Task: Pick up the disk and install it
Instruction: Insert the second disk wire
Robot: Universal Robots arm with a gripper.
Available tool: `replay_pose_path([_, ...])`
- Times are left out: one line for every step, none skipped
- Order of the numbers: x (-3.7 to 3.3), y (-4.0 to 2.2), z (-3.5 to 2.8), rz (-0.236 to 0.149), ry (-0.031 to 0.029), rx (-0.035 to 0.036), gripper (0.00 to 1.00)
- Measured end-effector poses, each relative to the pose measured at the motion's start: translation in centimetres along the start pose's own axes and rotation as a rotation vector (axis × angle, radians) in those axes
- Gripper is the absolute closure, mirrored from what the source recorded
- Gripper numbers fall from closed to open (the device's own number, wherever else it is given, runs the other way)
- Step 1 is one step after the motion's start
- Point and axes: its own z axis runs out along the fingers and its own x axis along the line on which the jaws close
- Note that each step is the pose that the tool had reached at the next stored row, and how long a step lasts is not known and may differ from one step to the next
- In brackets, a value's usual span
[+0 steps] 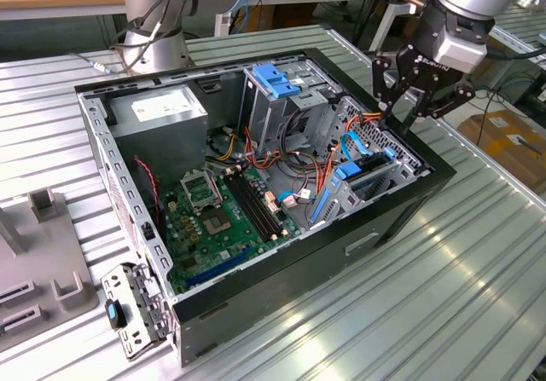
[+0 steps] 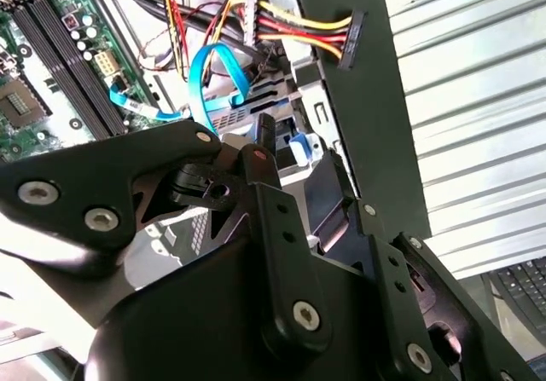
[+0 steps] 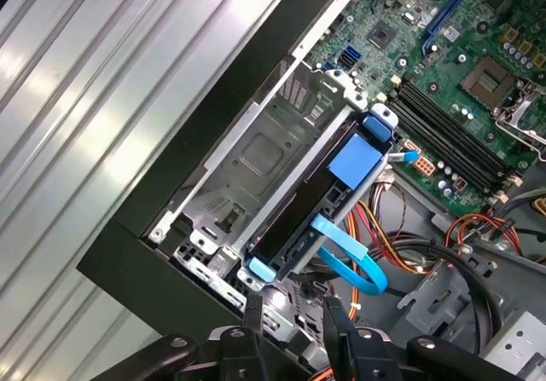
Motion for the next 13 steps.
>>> replay_pose_path([0.01, -0.17, 0.00, -0.002, -0.0001, 0.0000, 0.58])
replay_pose_path([0.02, -0.42, 0.01, -0.005, -0.0001, 0.0000, 0.58])
replay_pose_path([0.04, -0.73, 0.03, -0.008, -0.0003, 0.0001, 0.58])
replay_pose_path([0.09, -1.17, 0.04, -0.013, -0.0005, 0.0002, 0.58])
replay_pose_path([0.16, -1.49, 0.05, -0.019, -0.0007, 0.0003, 0.58])
replay_pose_path([0.19, -1.61, 0.06, -0.035, -0.0011, 0.0005, 0.58])
replay_pose_path([0.21, -1.63, 0.07, -0.056, -0.0020, 0.0009, 0.58])
replay_pose_path([0.22, -1.64, 0.07, -0.068, -0.0024, 0.0011, 0.58])
replay_pose_path([0.22, -1.65, 0.08, -0.083, -0.0029, 0.0014, 0.58])
replay_pose_path([0.23, -1.66, 0.09, -0.112, -0.0039, 0.0018, 0.58])
replay_pose_path([0.24, -1.67, 0.10, -0.139, -0.0049, 0.0023, 0.58])
replay_pose_path([0.24, -1.67, 0.10, -0.153, -0.0053, 0.0024, 0.58])
replay_pose_path([0.25, -1.68, 0.11, -0.168, -0.0058, 0.0027, 0.58])
